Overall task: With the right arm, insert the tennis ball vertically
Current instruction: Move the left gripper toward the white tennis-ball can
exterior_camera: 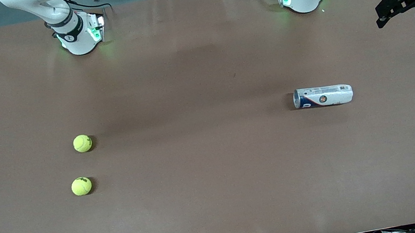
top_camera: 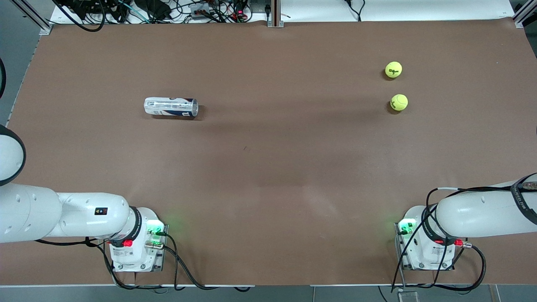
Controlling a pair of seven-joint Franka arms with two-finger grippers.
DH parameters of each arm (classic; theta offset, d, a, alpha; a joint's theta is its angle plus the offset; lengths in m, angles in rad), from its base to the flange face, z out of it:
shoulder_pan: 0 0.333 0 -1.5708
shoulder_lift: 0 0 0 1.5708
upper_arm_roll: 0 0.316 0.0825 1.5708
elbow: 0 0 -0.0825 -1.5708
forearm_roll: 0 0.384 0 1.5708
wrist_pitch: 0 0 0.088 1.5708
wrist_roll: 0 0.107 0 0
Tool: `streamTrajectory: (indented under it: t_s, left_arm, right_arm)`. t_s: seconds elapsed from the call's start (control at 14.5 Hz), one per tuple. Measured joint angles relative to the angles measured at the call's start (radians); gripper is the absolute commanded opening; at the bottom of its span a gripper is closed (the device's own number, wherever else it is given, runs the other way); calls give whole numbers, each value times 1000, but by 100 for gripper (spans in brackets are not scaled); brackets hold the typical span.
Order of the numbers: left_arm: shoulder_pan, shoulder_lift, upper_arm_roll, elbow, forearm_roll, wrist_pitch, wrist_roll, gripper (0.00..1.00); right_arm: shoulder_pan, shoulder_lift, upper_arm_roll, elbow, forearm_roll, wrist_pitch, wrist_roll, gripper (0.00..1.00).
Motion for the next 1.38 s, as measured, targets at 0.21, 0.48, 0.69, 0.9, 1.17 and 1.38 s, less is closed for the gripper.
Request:
streamTrajectory:
  t_s: [0.21,0.48,0.69,0.9,1.17,1.38]
  left_arm:
    - [0,0,0,0,0,0,0,100]
    - [0,2,-1,-19,0,-5,-34,100]
    - [0,14,-2,-87,0,45,-162,100]
    - [1,28,-27,-192,33,183,-285,100]
    - [1,45,-38,-297,65,302,-497,100]
    - [2,60,-41,-366,81,358,-767,100]
  right_arm:
    - [0,0,0,0,0,0,0,100]
    - [0,1,0,0,0,0,0,100]
    - [0,3,-1,0,0,0,0,100]
    - [0,4,-1,0,0,-1,0,100]
    - [0,11,-2,0,0,-1,0,100]
    - [0,27,-4,0,0,-1,0,100]
